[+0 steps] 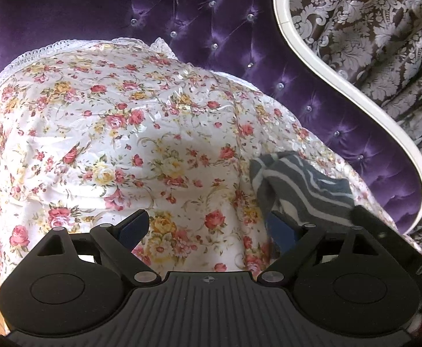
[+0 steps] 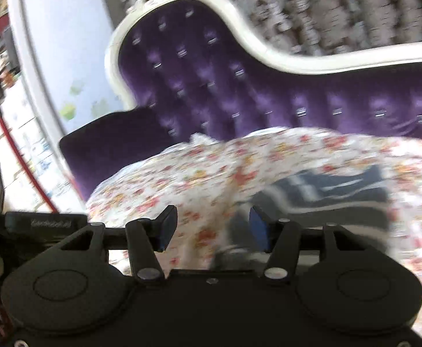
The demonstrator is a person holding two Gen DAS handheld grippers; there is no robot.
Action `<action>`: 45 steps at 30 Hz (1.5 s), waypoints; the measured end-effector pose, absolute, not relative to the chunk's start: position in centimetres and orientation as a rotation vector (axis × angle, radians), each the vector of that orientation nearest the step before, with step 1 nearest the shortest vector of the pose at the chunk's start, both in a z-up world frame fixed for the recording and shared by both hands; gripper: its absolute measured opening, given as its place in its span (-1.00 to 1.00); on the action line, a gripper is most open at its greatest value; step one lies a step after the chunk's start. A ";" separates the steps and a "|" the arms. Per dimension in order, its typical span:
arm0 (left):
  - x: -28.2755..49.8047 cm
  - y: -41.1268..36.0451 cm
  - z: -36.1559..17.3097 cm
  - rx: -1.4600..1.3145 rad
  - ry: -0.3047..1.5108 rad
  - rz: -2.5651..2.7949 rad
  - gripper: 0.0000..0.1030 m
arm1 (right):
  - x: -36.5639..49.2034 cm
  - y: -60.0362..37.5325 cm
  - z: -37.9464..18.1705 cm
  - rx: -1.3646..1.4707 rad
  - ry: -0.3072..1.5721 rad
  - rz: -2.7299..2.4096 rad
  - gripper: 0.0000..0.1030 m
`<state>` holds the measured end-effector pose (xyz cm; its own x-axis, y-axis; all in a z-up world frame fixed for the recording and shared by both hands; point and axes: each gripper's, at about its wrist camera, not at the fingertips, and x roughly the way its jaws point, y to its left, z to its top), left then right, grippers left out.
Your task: Fold small clothes
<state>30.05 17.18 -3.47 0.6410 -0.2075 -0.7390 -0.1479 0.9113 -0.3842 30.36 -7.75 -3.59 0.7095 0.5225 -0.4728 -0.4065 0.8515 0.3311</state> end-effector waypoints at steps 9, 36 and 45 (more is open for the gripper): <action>29.7 14.5 -3.2 -0.366 0.854 -0.115 0.73 | 28.0 -8.6 -5.4 -0.004 0.567 0.394 -0.07; 29.6 8.7 -6.0 -0.300 0.859 -0.286 0.73 | 24.0 -14.7 -5.5 0.127 0.614 0.556 0.31; 29.5 7.8 -6.4 -0.269 0.866 -0.289 0.73 | 30.6 -14.0 -4.8 0.062 0.527 0.427 -0.14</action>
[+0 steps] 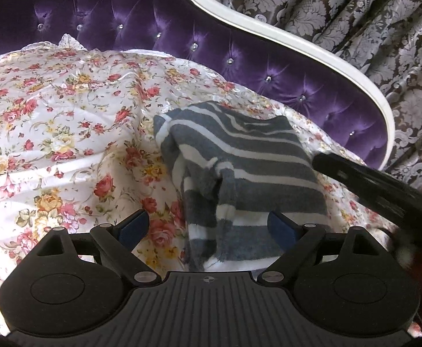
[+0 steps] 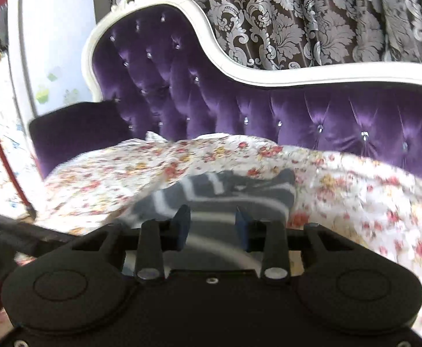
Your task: Fold small clothes
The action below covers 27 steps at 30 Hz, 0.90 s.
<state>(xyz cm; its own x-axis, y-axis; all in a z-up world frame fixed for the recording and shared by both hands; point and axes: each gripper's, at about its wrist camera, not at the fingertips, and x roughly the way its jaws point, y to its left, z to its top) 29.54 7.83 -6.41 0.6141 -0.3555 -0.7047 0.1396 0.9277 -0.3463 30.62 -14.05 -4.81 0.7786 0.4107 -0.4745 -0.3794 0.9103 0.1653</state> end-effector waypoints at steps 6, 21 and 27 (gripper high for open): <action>29.6 8.0 -6.4 -0.291 0.855 -0.286 0.73 | 31.1 -9.8 -9.3 -0.138 0.570 0.430 -0.17; 32.6 6.7 -8.4 -0.278 0.880 -0.209 0.74 | 28.9 -8.2 -9.5 -0.264 0.478 0.417 -0.30; 32.6 8.0 -8.8 -0.333 0.894 -0.232 0.76 | 29.7 -10.5 -7.9 -0.152 0.516 0.462 0.04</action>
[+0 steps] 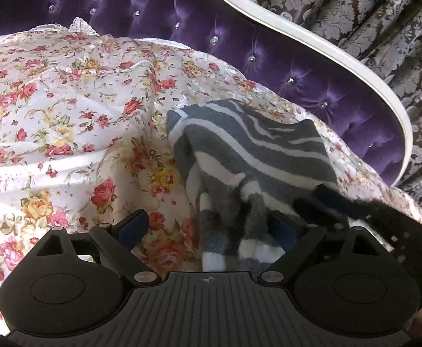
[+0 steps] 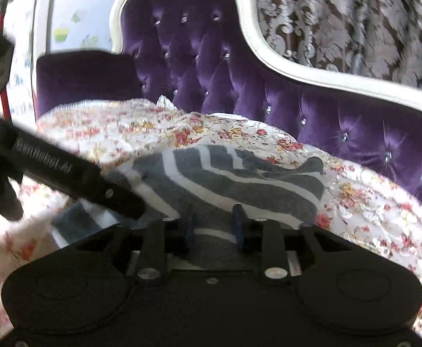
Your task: Fold small clothes
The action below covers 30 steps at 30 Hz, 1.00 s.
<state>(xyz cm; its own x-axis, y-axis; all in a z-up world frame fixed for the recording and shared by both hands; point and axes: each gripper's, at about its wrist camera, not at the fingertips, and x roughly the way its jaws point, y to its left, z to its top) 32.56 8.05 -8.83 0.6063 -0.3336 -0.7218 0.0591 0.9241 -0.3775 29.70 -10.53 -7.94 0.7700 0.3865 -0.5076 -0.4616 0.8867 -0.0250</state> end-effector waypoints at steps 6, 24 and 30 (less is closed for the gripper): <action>32.3 8.1 -8.9 -0.370 0.926 -0.257 0.76 | 32.4 -16.4 -6.5 0.181 0.571 0.427 0.51; 33.1 7.6 -10.1 -0.643 0.968 -0.488 0.75 | 39.4 -19.5 -12.5 0.629 0.750 0.579 0.67; 33.0 7.5 -9.9 -0.599 0.958 -0.452 -0.18 | 39.2 -19.5 -12.3 0.566 0.762 0.512 0.16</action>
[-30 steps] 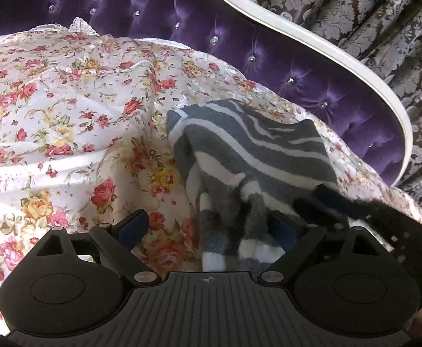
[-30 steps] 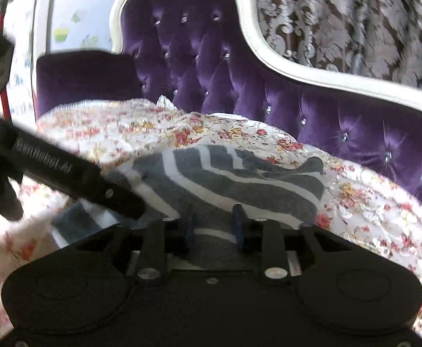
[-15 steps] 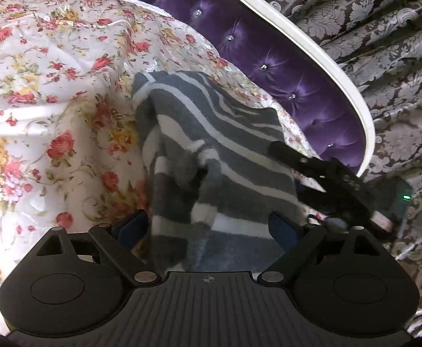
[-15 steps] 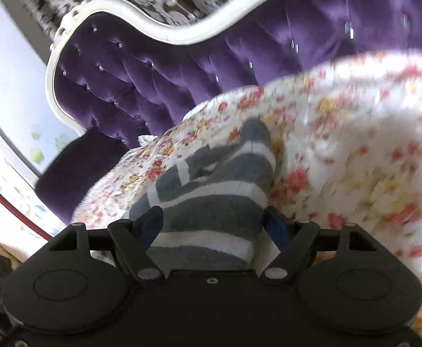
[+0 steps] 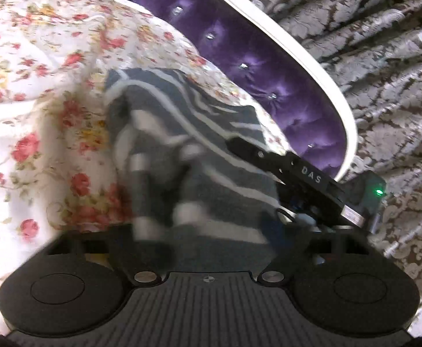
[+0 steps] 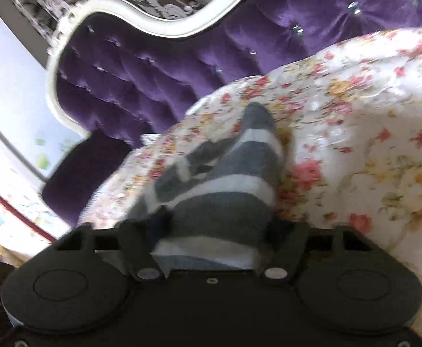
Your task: Fold small clothes
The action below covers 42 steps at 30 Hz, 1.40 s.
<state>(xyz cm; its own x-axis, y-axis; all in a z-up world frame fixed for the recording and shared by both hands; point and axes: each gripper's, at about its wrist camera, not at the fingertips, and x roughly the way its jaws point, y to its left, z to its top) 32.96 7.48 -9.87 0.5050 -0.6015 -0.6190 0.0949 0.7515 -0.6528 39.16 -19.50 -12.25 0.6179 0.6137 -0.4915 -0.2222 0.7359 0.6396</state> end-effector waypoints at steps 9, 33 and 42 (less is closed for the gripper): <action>32.3 7.8 -9.2 -0.623 0.943 -0.475 -0.49 | 38.3 -18.7 -10.2 0.520 0.757 0.455 -0.09; 11.2 6.2 -5.6 -0.594 1.008 -0.574 -0.49 | 17.1 -20.6 -5.2 0.492 0.867 0.425 -0.07; 6.2 6.9 -7.9 -0.431 1.000 -0.357 -0.41 | 11.0 -20.9 -7.3 0.420 0.789 0.292 0.16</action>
<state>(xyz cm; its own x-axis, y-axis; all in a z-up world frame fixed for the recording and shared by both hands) 6.23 6.89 -7.89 0.4957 -0.4769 -0.7258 0.0909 0.8597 -0.5027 11.02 -20.92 -7.33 0.6712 0.4049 -0.6209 -0.0972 0.8785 0.4678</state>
